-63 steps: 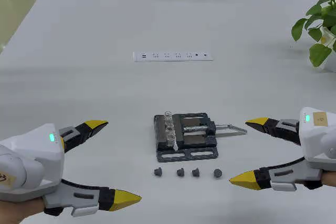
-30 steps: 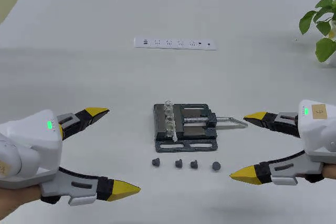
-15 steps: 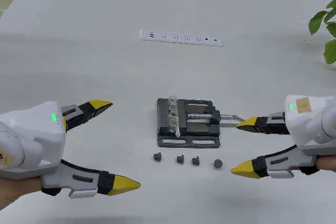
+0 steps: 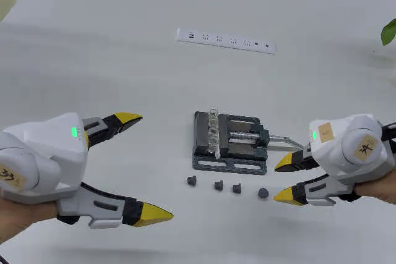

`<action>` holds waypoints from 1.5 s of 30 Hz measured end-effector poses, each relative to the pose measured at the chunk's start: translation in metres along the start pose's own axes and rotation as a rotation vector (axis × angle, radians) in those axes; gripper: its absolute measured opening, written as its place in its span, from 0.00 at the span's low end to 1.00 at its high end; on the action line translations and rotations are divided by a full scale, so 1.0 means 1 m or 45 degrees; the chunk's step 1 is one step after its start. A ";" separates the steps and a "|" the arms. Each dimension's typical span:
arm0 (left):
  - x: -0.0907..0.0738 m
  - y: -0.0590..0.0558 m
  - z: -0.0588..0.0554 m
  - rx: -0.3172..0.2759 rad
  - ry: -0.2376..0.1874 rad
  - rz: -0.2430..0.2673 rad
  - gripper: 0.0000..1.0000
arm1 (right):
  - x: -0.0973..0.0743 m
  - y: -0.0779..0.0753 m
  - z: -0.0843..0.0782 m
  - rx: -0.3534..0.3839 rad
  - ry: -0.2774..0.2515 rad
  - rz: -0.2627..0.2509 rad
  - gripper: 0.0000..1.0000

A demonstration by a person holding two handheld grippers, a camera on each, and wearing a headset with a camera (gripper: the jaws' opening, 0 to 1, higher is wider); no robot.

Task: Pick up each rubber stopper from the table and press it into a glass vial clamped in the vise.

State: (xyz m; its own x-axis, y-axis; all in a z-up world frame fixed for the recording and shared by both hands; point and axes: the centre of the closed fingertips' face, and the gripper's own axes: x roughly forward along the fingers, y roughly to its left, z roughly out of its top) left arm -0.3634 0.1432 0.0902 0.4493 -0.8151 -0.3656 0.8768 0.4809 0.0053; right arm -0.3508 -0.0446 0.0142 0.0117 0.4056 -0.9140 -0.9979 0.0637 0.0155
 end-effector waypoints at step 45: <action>-0.010 0.001 0.004 -0.030 -0.046 0.045 0.98 | 0.040 0.004 -0.017 -0.142 0.210 0.072 0.08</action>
State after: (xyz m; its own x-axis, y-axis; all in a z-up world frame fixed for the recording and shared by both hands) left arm -0.3666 0.1508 0.0973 0.4861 -0.8084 -0.3320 0.8562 0.5167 -0.0044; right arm -0.3550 -0.0432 -0.0294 -0.0465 0.2501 -0.9671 -0.9976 -0.0604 0.0323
